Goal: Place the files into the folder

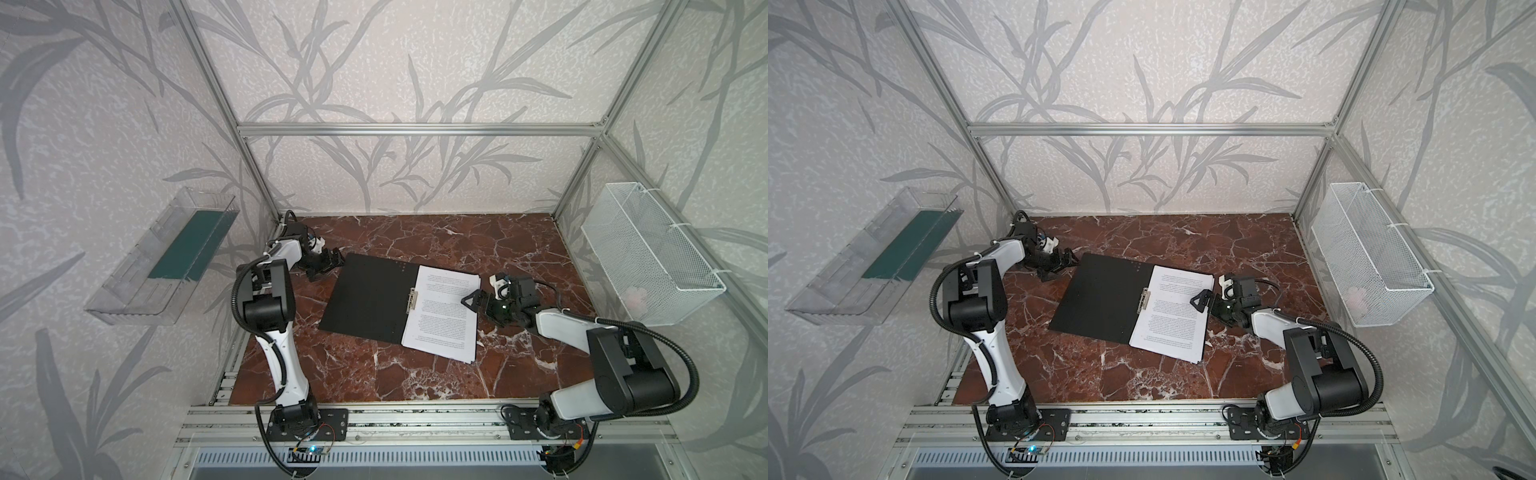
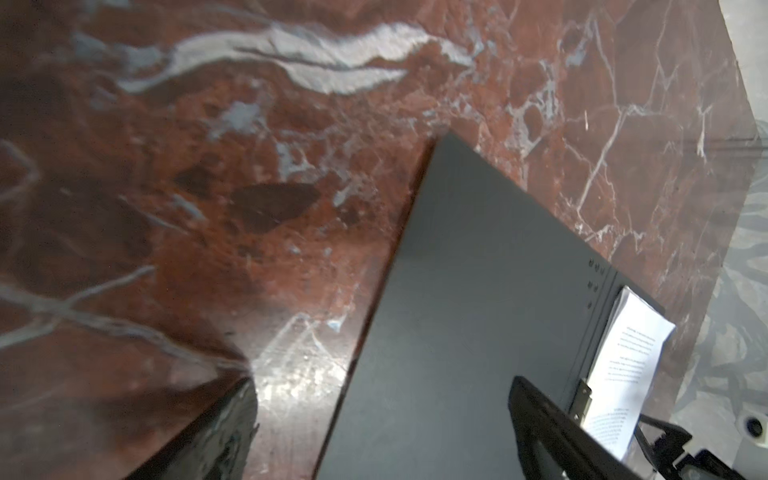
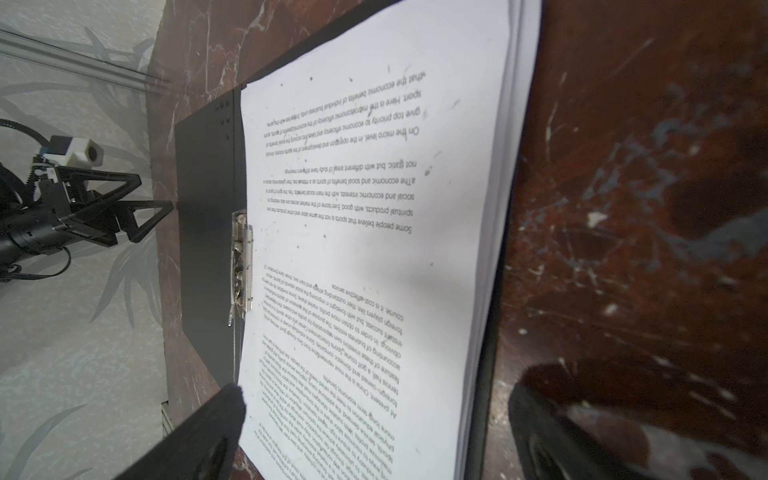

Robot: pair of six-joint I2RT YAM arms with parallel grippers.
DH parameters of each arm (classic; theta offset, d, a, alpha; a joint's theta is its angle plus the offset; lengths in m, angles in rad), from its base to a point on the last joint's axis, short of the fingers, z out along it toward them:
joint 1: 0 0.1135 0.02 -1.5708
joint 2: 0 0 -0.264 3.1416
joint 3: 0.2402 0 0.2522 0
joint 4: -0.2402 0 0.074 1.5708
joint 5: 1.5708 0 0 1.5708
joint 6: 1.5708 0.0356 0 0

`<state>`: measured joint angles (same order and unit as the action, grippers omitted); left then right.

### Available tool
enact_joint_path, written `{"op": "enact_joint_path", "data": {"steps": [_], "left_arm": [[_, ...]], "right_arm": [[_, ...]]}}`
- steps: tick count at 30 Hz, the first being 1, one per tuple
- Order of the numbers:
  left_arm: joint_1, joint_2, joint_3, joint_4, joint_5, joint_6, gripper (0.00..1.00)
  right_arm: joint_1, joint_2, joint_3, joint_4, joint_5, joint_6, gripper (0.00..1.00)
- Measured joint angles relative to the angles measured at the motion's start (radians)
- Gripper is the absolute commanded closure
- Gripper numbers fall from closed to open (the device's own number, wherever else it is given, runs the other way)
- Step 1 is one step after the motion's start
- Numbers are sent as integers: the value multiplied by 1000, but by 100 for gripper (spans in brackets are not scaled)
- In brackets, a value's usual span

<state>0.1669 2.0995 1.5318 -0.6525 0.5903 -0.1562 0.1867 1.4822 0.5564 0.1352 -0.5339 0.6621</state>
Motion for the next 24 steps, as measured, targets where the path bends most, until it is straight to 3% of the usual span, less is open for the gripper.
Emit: {"op": "enact_joint_path", "data": {"steps": [15,24], "left_arm": [[-26,47,51,-155,102,119,6],[-25,14,3,-90,132,99,6]], "right_arm": [[-11,43,3,69,-54,15,0],[-16,64,16,97,-49,17,1]]}}
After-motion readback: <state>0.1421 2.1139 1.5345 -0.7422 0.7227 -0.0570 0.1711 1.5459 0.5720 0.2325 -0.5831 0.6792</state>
